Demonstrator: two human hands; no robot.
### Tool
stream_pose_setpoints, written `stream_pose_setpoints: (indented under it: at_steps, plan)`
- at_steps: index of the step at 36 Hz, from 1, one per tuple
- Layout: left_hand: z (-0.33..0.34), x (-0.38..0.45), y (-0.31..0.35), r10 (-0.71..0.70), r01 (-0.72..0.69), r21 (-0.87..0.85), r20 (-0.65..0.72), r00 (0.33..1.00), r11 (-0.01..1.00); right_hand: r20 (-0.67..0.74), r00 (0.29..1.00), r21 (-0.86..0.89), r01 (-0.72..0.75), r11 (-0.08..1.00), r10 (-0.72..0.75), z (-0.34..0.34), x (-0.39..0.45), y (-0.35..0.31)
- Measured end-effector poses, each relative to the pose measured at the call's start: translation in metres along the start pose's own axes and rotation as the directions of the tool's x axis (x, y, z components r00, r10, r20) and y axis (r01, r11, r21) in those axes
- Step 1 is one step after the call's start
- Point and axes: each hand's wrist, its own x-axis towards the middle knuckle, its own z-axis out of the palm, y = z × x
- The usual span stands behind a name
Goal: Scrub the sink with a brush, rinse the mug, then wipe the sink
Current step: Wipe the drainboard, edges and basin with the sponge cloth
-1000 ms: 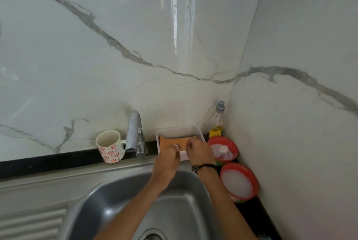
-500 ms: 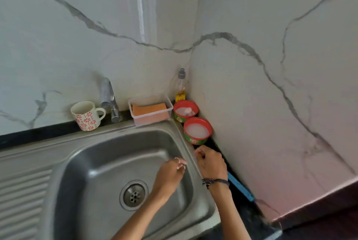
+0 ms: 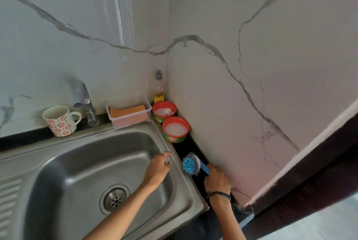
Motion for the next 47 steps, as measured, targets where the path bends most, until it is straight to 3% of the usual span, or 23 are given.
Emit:
stream_pose_setpoints:
  at_steps: [7, 13, 20, 25, 29, 33, 37, 47]
  plan:
    - [-0.012, 0.023, -0.002, -0.063, 0.063, 0.012, 0.032, 0.997, 0.998, 0.016, 0.999, -0.064, -0.034, 0.997, 0.035, 0.004, -0.004, -0.006]
    - [-0.023, 0.038, -0.003, -0.089, 0.086, 0.041, 0.062, 0.994, 0.995, 0.038, 0.999, 0.093, -0.018, 0.996, 0.015, 0.007, 0.005, -0.012]
    - [-0.036, 0.061, -0.009, -0.109, 0.103, 0.072, 0.091, 0.990, 0.992, -0.175, 0.984, 0.418, 0.107, 0.902, -0.036, -0.009, 0.020, -0.036]
    - [-0.042, 0.078, -0.015, -0.082, 0.075, 0.066, 0.107, 0.991, 0.995, -0.275, 0.959, 0.485, 0.206, 0.850, -0.075, -0.029, 0.052, -0.063]
    - [-0.042, 0.093, -0.019, -0.031, 0.018, 0.122, 0.108, 0.994, 0.992, -0.246, 0.963, 0.446, 0.210, 0.870, -0.106, -0.031, 0.082, -0.088]
    - [-0.039, 0.100, -0.022, 0.010, -0.022, 0.146, 0.081, 0.997, 0.989, -0.129, 0.985, 0.230, 0.146, 0.962, -0.118, -0.028, 0.105, -0.108]
    - [-0.034, 0.102, -0.032, 0.031, -0.038, 0.145, 0.051, 0.998, 0.989, -0.054, 0.989, 0.108, 0.140, 0.984, -0.135, -0.024, 0.117, -0.121]
    - [-0.032, 0.097, -0.029, 0.018, -0.028, 0.145, 0.070, 0.997, 0.989, -0.120, 0.980, 0.077, 0.167, 0.983, -0.157, -0.009, 0.109, -0.122]
